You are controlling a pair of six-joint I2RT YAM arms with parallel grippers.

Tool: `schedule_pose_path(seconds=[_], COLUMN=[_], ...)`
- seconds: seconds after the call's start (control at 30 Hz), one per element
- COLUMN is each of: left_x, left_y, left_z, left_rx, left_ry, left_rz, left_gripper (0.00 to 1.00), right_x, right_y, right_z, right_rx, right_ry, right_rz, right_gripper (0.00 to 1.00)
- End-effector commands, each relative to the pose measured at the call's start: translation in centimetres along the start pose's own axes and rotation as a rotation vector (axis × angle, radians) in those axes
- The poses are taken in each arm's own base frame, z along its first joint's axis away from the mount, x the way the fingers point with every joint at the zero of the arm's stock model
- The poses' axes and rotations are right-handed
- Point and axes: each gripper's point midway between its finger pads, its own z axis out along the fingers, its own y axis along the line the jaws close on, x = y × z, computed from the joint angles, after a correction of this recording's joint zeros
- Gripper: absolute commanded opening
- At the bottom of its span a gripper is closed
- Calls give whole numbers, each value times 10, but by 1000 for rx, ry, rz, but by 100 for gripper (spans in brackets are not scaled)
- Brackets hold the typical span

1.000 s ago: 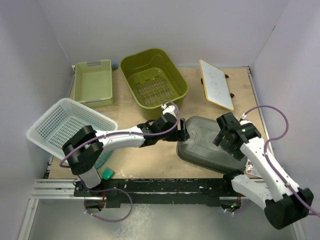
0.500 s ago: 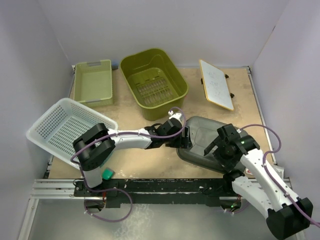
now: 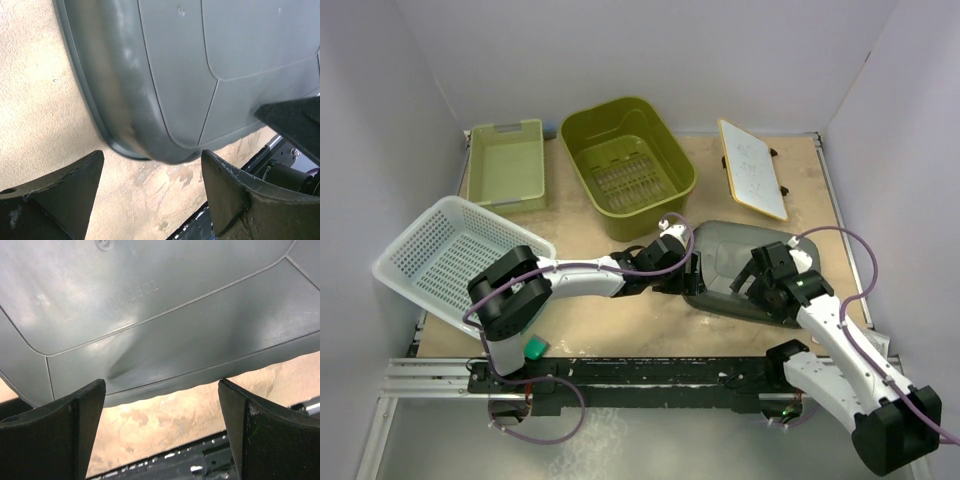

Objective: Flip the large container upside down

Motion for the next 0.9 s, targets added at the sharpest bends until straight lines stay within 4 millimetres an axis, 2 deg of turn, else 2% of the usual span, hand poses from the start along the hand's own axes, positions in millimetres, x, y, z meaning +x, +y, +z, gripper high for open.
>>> schedule_pose_path(seconds=[0.0, 0.23, 0.4, 0.47, 0.53, 0.7, 0.87], left_x=[-17, -24, -37, -41, -44, -54, -55], left_y=[-16, -19, -25, -28, -31, -27, -34], left_z=[-4, -13, -9, -7, -6, 2, 27], left_rx=[35, 35, 16, 14, 14, -38, -12], left_ry=[-42, -73, -87, -87, -94, -122, -114], left_rz=[28, 30, 68, 72, 73, 73, 57], left_gripper=[75, 76, 76, 76, 75, 75, 75], right_x=[-42, -50, -55, -53, -54, -72, -90], right_y=[16, 20, 15, 21, 25, 26, 28], right_z=[0, -4, -2, -5, -14, -54, -88], right_rx=[-27, -39, 36, 7, -19, -60, -77], right_ry=[-180, -203, -178, -158, -157, -219, -267], right_rz=[-85, -140, -181, -192, -191, -184, -183], right_gripper=[95, 96, 96, 96, 96, 98, 99])
